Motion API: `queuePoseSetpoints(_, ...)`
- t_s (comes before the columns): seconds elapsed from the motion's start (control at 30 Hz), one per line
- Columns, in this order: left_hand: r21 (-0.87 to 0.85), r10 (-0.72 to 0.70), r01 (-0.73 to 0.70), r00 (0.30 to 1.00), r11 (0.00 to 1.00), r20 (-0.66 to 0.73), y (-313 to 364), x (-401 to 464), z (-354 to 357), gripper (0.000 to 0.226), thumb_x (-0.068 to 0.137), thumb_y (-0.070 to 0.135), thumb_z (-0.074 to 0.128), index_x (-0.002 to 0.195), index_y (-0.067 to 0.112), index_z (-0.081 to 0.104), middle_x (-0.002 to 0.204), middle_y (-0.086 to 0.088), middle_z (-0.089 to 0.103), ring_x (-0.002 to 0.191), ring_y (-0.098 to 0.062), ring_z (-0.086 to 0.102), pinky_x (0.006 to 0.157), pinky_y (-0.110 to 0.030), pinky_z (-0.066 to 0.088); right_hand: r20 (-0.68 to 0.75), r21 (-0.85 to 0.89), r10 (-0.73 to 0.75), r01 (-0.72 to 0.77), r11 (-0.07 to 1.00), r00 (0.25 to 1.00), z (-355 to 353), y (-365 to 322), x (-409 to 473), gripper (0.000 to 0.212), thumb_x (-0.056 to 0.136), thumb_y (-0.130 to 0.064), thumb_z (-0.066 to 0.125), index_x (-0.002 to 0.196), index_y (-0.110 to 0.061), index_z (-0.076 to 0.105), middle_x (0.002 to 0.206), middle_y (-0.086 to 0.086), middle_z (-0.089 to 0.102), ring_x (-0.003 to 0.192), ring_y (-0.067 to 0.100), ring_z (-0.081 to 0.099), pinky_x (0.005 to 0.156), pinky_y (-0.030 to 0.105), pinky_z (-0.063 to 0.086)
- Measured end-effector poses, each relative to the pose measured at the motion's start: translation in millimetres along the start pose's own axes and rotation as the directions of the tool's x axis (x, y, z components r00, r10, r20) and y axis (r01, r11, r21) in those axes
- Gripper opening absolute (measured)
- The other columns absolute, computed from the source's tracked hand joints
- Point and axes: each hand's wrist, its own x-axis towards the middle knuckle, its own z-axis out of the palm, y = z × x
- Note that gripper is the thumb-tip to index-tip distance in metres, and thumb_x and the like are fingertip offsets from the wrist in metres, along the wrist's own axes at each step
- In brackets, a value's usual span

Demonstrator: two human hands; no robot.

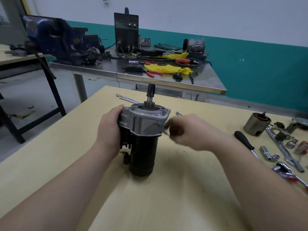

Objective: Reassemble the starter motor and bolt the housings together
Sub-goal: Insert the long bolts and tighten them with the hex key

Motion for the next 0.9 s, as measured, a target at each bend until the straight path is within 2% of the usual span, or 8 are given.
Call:
queuePoseSetpoints(0.07,0.019,0.030,-0.030,0.999,0.999,0.026,1,-1,1,0.029,0.084,0.051,0.060,0.075,0.028,0.075,0.078,-0.001,0.068,0.078,-0.022,0.064,0.069,-0.039,0.047,-0.247,0.420,0.007,0.101,0.902,0.969,-23,4,-7,0.049,0.093,-0.004,0.072,0.128,-0.036,0.060,0.089,-0.005,0.075,0.081,0.014,0.075,0.072,0.031,0.064)
queuePoseSetpoints(0.13,0.051,0.076,-0.078,0.997,0.996,0.033,1,-2,2,0.032,0.085,0.050,0.056,0.073,0.027,0.075,0.076,0.000,0.068,0.076,-0.018,0.065,0.068,-0.037,0.049,-0.441,0.734,0.063,0.319,0.600,0.895,-39,-1,-15,0.039,0.094,0.003,0.069,0.122,-0.024,0.072,0.087,0.002,0.074,0.077,0.023,0.075,0.068,0.033,0.062)
queuePoseSetpoints(0.27,0.157,0.161,-0.164,0.987,0.974,0.030,-1,-2,2,0.039,0.090,0.046,0.048,0.078,0.020,0.074,0.078,-0.004,0.069,0.078,-0.021,0.061,0.073,-0.043,0.044,-0.418,0.905,0.045,0.420,-0.065,0.907,-41,-30,-23,0.031,0.095,0.003,0.055,0.113,-0.006,0.079,0.097,0.015,0.073,0.089,0.028,0.074,0.077,0.034,0.061)
queuePoseSetpoints(0.33,0.183,0.168,-0.170,0.985,0.968,0.025,-1,-2,3,0.043,0.089,0.048,0.047,0.080,0.014,0.072,0.077,-0.004,0.068,0.076,-0.020,0.060,0.070,-0.042,0.044,-0.378,0.913,-0.071,0.359,-0.195,0.923,-36,-45,-23,0.038,0.094,0.007,0.053,0.124,-0.004,0.073,0.105,0.014,0.071,0.098,0.026,0.072,0.082,0.034,0.060)
queuePoseSetpoints(0.43,0.201,0.189,-0.187,0.982,0.962,0.011,2,-5,5,0.042,0.090,0.047,0.046,0.080,0.013,0.069,0.075,-0.002,0.066,0.073,-0.017,0.059,0.068,-0.040,0.044,-0.441,0.896,0.058,0.435,0.092,0.895,-29,-61,-21,0.029,0.092,-0.004,0.069,0.120,-0.008,0.075,0.099,0.008,0.073,0.091,0.022,0.071,0.080,0.032,0.058)
queuePoseSetpoints(0.57,0.251,0.236,-0.240,0.971,0.938,0.050,2,-6,6,0.041,0.098,0.037,0.043,0.085,0.008,0.069,0.080,-0.015,0.065,0.076,-0.022,0.059,0.065,-0.036,0.046,-0.677,0.646,0.075,0.541,0.539,0.732,-26,-76,-23,0.025,0.089,-0.029,0.071,0.108,-0.015,0.080,0.094,0.002,0.070,0.084,0.016,0.063,0.072,0.026,0.052)
queuePoseSetpoints(0.73,0.264,0.311,-0.325,0.946,0.908,0.094,1,-9,6,0.038,0.110,0.018,0.042,0.089,-0.004,0.066,0.085,-0.026,0.065,0.077,-0.033,0.060,0.060,-0.022,0.046,-0.674,0.566,-0.009,0.523,0.637,0.739,-23,-91,-30,0.022,0.097,-0.007,0.073,0.116,-0.017,0.074,0.092,0.002,0.079,0.084,0.017,0.076,0.072,0.023,0.059)
queuePoseSetpoints(0.9,0.187,0.320,-0.337,0.940,0.923,0.117,6,-15,10,0.041,0.102,0.031,0.042,0.083,0.011,0.072,0.083,-0.021,0.067,0.076,-0.023,0.062,0.063,-0.026,0.050,-0.638,0.500,-0.029,0.443,0.744,0.769,-25,-95,-36,0.035,0.097,-0.006,0.072,0.120,-0.027,0.057,0.083,0.000,0.077,0.080,0.025,0.076,0.071,0.049,0.063)
